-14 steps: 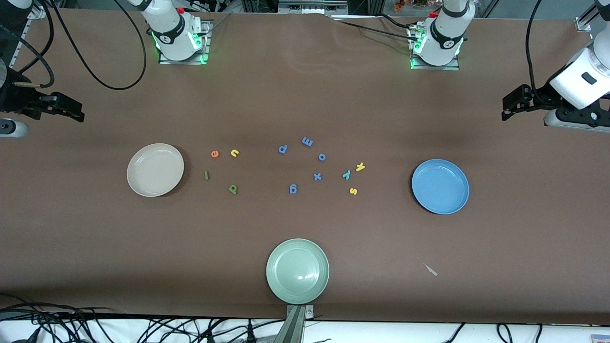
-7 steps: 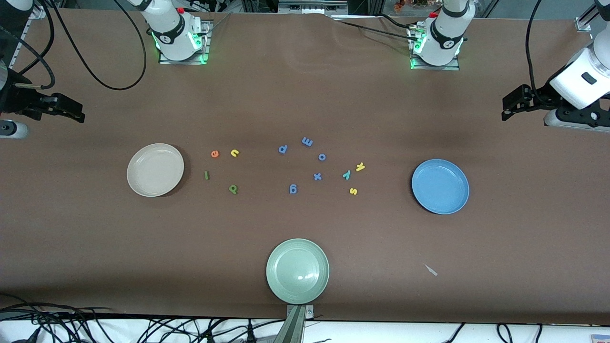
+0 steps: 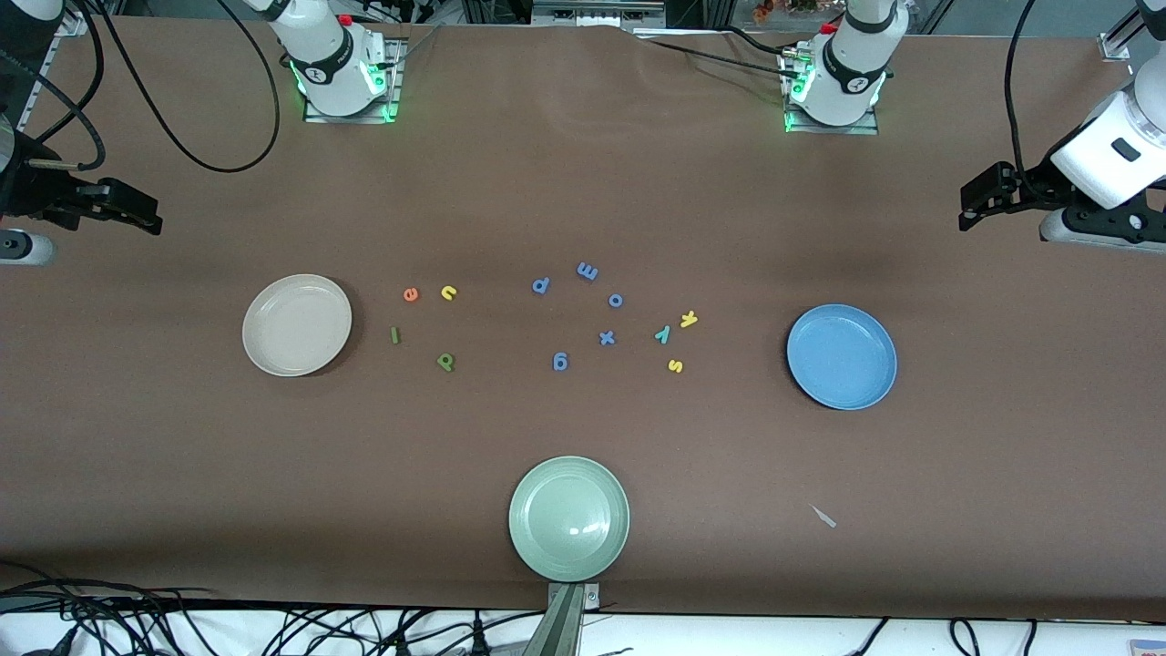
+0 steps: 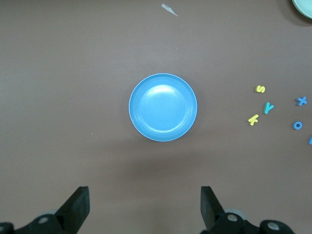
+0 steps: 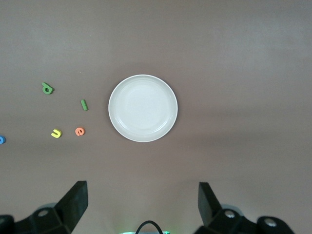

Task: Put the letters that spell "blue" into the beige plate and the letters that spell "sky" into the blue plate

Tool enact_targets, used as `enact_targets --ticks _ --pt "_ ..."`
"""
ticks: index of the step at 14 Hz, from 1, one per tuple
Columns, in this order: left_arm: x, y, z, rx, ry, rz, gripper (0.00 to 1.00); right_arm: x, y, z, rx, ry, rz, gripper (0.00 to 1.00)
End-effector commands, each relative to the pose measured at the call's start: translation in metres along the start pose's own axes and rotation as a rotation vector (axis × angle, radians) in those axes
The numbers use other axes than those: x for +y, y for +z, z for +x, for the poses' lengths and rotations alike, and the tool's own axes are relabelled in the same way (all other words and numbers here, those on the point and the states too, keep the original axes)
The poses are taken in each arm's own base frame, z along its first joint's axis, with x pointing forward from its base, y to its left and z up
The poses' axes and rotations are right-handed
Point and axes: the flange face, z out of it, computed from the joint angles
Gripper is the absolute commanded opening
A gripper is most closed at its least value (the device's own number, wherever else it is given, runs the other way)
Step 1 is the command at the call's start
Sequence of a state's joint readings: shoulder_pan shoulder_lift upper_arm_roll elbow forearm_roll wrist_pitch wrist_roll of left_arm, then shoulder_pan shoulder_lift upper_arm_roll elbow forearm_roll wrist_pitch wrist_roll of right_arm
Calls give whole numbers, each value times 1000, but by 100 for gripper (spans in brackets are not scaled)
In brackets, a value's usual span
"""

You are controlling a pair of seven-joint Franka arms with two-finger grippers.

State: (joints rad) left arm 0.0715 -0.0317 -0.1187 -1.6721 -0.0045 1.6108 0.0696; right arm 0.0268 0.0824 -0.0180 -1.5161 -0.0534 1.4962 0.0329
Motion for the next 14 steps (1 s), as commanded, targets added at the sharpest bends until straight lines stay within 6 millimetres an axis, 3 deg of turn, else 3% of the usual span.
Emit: enact_targets --ticks 1,3,4,5,7,8,9,11,13,14 --pt "3 -8 -3 4 11 7 100 1 -6 -1 21 1 -5 100" --pt "13 -5 3 0 27 -11 100 -2 -6 -1 21 0 -6 100" --pt "31 -3 6 -4 52 -36 100 -5 -4 0 13 -6 -5 100" --pt "40 10 13 -26 73 -44 100 -9 -1 1 7 -12 -3 100" --pt "86 43 31 -70 139 -49 100 -22 14 8 -29 -39 -4 100" --pt "106 67 47 -103 132 -55 100 -23 16 9 -28 -36 -3 100" --pt "121 76 66 -103 113 -56 100 -26 20 12 -36 -49 -7 100" --pt "149 106 97 -127 89 -67 100 -33 37 19 -73 -50 -6 100" --pt "161 128 117 -122 44 -76 100 -40 59 32 -100 -60 -9 100" --pt "172 140 123 -112 13 -80 100 -56 72 39 -106 -82 -14 100"
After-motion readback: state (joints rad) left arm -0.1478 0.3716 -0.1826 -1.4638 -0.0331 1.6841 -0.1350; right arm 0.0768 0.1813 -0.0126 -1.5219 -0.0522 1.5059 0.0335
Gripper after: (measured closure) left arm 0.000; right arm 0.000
